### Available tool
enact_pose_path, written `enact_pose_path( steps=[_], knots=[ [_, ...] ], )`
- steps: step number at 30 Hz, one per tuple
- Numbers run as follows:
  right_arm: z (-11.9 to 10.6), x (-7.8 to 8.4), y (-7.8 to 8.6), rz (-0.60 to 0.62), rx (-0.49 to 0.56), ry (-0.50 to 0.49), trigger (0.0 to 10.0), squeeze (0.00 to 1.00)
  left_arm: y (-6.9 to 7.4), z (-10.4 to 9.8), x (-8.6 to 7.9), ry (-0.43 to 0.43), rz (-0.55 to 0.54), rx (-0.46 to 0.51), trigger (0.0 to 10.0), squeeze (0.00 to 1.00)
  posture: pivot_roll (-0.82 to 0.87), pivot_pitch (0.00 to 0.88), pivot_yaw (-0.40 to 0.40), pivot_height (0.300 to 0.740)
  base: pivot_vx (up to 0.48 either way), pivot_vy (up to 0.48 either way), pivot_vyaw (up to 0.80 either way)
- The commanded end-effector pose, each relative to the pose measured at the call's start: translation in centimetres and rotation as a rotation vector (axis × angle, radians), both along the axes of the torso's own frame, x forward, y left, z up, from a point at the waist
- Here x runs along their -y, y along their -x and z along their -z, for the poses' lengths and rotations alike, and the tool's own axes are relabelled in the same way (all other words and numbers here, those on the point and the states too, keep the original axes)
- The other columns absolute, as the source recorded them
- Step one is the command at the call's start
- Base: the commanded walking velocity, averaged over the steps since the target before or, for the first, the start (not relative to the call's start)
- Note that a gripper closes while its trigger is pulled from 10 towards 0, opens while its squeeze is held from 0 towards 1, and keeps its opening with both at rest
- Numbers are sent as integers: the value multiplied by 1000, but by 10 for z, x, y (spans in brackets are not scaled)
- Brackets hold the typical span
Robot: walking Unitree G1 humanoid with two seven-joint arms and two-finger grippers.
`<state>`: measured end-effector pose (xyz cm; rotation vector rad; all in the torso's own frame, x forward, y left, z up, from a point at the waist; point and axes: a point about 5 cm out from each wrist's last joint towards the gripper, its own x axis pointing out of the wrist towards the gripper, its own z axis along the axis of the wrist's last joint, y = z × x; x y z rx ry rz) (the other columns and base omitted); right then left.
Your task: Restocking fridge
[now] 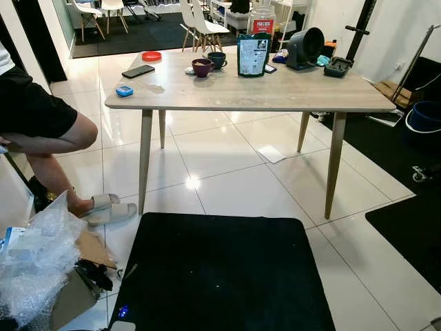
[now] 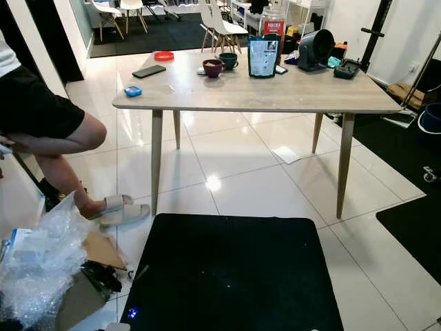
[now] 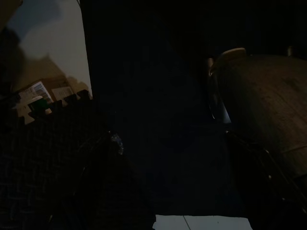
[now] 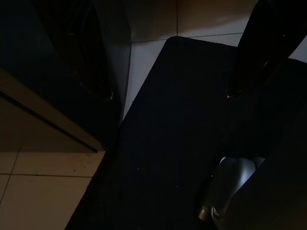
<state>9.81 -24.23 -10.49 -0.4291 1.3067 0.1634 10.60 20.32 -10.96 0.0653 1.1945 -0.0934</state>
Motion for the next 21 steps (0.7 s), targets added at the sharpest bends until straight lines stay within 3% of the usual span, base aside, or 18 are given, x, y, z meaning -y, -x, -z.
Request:
enact_pose_path(
  steps=[1,10,21],
  knots=[
    [0,0,0,7,2,-5,10000,0,10,3,7,33,27,-46,10000,0,27,0,2,739,240,0,0],
    [0,1,0,5,1,-4,10000,0,11,5,15,42,37,-51,10000,0,8,0,2,739,174,0,0],
    [0,1,0,-4,2,-1,10000,0,11,6,20,51,40,-49,10000,0,10,0,0,739,368,0,0]
  ],
)
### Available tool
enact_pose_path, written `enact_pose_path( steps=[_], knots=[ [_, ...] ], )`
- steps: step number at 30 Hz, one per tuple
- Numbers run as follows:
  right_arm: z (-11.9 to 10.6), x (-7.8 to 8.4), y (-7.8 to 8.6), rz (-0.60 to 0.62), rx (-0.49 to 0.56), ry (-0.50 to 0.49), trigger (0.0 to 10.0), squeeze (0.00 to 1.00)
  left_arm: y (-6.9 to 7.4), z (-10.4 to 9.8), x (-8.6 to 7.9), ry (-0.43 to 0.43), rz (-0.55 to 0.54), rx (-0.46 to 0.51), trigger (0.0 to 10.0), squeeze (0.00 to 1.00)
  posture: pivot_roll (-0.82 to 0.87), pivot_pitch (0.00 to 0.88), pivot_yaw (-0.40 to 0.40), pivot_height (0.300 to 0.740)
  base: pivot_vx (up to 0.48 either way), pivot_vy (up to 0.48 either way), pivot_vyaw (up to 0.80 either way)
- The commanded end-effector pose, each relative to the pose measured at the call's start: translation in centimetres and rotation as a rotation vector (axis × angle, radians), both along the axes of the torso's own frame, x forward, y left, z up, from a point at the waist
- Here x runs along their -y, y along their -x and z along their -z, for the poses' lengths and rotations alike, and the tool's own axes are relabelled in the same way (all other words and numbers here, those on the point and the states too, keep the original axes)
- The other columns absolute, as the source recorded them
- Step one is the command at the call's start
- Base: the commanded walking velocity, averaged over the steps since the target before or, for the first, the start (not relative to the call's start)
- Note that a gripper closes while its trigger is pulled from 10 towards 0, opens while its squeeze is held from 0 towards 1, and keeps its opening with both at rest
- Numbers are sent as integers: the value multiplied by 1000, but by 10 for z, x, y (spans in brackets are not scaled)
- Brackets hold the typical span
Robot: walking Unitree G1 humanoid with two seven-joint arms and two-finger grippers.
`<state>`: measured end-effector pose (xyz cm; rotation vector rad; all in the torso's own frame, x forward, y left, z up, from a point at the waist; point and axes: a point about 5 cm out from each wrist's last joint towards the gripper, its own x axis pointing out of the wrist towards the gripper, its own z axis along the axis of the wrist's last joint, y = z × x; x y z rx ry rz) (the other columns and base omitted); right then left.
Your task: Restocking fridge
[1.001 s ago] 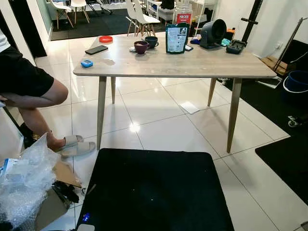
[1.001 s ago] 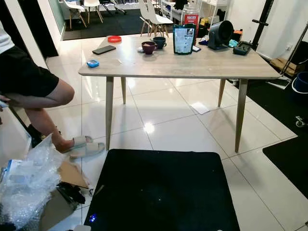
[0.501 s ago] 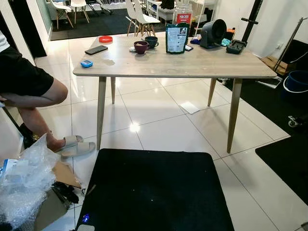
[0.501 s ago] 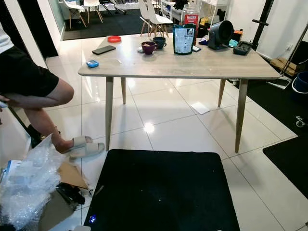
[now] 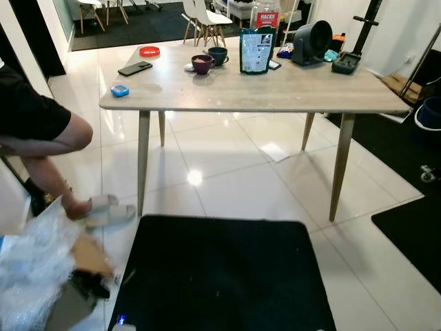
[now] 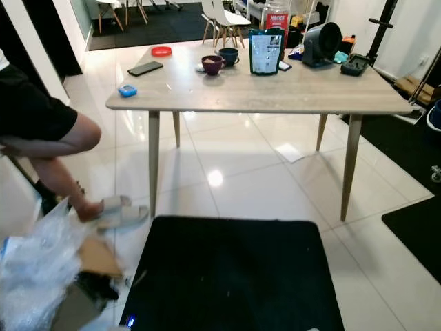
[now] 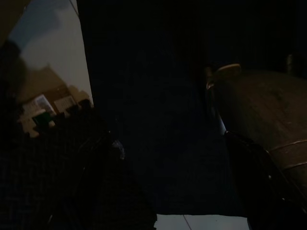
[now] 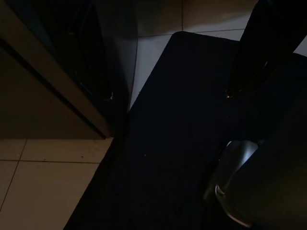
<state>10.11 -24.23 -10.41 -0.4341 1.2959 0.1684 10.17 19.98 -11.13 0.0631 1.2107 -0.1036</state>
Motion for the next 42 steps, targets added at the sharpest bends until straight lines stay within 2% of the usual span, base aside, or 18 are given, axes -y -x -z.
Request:
enact_pose_path(
  steps=[1,27,42],
  knots=[
    [0,1,3,4,-7,0,10000,0,7,4,17,46,34,-32,10000,0,10,0,0,739,379,0,0],
    [1,1,4,5,-11,-5,10000,0,10,3,6,37,44,-33,10000,0,22,0,0,739,378,0,0],
    [1,2,5,14,-14,-8,10000,0,9,3,10,39,40,-36,10000,0,25,0,-3,739,373,0,0]
  ],
)
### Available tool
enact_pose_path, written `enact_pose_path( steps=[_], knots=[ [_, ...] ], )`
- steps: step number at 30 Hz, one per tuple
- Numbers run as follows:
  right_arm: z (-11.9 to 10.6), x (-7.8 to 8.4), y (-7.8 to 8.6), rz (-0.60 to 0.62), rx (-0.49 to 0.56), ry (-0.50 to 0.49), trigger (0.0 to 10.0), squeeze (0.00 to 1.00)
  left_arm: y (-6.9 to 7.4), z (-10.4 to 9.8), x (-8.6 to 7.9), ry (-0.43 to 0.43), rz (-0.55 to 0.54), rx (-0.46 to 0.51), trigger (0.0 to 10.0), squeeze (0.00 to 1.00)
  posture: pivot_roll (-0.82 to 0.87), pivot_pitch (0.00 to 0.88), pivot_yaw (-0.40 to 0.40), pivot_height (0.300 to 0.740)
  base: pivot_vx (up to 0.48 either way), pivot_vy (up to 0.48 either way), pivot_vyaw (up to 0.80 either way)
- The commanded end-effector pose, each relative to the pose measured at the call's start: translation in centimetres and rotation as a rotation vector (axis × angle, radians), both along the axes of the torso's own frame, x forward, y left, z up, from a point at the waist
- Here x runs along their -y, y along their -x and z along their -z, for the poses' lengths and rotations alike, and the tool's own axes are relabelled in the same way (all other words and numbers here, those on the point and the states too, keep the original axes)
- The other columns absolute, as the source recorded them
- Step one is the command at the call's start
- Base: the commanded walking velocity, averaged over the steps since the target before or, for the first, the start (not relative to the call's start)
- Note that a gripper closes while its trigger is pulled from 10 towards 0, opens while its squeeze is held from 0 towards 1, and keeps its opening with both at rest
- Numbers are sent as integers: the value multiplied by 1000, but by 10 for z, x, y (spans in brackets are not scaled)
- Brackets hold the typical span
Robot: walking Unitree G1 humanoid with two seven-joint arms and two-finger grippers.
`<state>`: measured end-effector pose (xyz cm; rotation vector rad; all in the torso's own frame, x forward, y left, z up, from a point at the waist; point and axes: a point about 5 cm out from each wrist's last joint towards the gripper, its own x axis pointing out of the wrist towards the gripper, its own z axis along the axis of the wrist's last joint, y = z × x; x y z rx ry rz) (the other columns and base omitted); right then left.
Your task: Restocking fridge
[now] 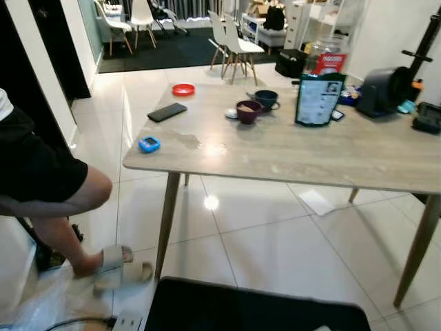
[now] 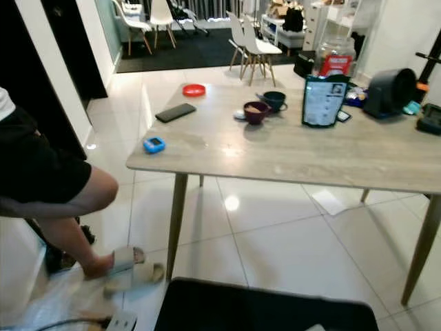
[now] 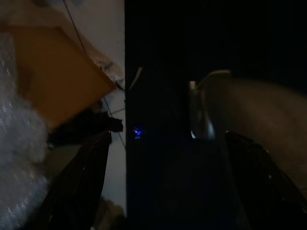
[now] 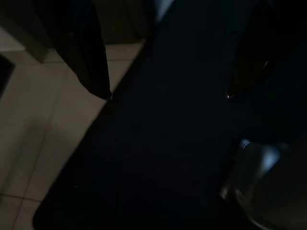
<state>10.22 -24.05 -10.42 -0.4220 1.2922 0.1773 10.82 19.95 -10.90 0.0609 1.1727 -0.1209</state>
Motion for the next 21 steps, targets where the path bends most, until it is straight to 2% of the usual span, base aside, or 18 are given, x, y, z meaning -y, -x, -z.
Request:
enact_pose_path(
  steps=[1,12,17,21],
  knots=[
    [0,4,6,15,-16,7,10000,0,16,6,9,25,27,-74,10000,0,25,0,-3,739,375,0,0],
    [1,4,6,25,-22,-6,10000,0,16,6,13,29,25,-73,10000,0,24,0,-6,739,374,0,0],
    [1,3,7,35,-27,-12,10000,0,15,6,15,27,21,-71,10000,0,24,0,-6,739,336,0,-769],
    [1,3,6,32,-19,-8,10000,0,13,6,16,30,-15,-63,10000,0,24,0,-3,739,0,0,-577]
  ],
)
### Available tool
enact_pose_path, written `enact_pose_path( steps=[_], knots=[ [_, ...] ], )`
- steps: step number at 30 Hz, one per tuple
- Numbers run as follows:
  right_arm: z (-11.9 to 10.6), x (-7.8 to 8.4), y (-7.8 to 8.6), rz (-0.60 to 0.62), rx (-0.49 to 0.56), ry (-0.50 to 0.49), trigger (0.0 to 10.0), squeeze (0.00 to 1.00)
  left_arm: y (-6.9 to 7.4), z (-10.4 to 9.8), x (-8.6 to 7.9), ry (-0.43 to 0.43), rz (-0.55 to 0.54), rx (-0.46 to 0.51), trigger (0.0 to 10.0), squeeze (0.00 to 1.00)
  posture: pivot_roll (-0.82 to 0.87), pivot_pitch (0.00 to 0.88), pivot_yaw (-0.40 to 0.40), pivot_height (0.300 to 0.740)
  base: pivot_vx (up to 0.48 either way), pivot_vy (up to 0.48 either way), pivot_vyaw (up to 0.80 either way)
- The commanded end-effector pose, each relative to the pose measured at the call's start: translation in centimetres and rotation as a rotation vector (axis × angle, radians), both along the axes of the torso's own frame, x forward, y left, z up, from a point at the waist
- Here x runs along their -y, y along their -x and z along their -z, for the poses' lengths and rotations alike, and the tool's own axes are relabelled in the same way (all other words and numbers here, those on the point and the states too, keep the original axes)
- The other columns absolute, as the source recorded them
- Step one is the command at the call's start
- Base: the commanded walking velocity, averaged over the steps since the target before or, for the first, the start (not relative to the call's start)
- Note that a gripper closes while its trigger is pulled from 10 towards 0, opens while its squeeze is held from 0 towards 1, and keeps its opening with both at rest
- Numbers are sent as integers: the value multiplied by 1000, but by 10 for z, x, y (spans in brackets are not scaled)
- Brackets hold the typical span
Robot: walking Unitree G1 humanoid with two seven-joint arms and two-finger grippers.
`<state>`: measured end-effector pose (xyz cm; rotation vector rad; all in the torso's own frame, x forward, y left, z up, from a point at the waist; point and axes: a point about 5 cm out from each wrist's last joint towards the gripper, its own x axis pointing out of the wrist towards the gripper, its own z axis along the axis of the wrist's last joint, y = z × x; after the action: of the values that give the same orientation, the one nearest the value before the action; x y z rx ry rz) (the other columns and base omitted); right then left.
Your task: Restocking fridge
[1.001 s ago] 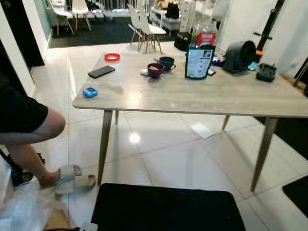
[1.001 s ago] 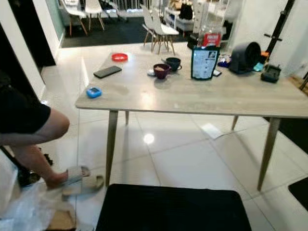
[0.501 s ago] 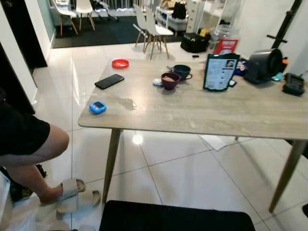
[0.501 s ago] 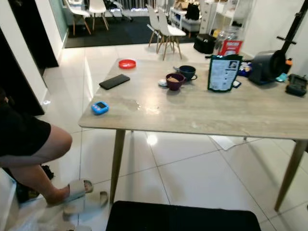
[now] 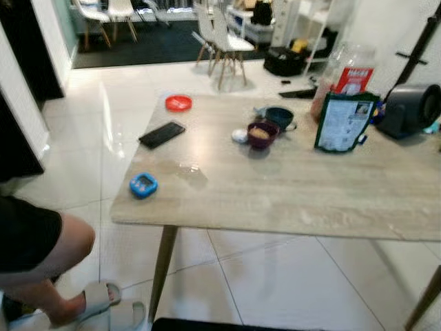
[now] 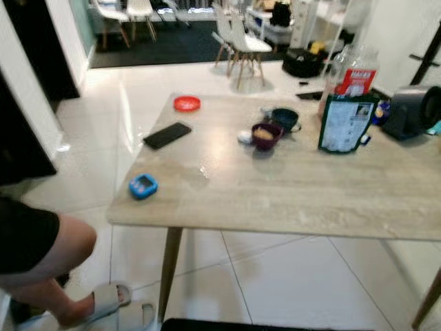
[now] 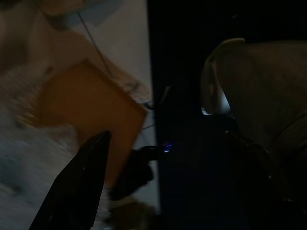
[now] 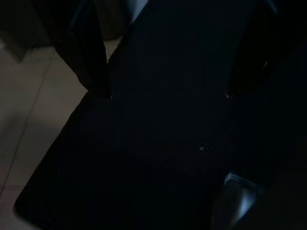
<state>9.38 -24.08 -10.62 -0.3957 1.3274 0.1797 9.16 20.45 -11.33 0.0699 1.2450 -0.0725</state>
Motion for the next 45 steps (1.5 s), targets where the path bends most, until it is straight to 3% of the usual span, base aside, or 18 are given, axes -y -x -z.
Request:
enact_pose_path(
  steps=[1,20,28,37,40,45],
  knots=[
    [-1,3,-2,14,15,8,10000,0,-4,2,21,67,16,7,10000,0,24,0,-3,739,0,0,0],
    [-1,2,-2,17,14,2,10000,0,3,2,12,65,32,-12,10000,0,24,0,-3,739,0,0,0],
    [-1,2,-2,9,15,1,10000,0,2,4,29,65,103,-39,10000,0,31,0,-1,739,0,0,0],
    [-1,1,-3,-6,13,2,10000,0,-14,2,46,73,144,-28,10000,0,33,0,-4,739,0,0,0],
    [-1,1,-3,-8,15,0,10000,0,-22,0,59,83,170,-16,10000,0,32,0,1,739,0,0,0],
    [-1,0,-3,-13,11,-2,10000,0,-24,0,70,89,175,-12,10000,0,38,0,-1,739,0,0,0]
  ],
)
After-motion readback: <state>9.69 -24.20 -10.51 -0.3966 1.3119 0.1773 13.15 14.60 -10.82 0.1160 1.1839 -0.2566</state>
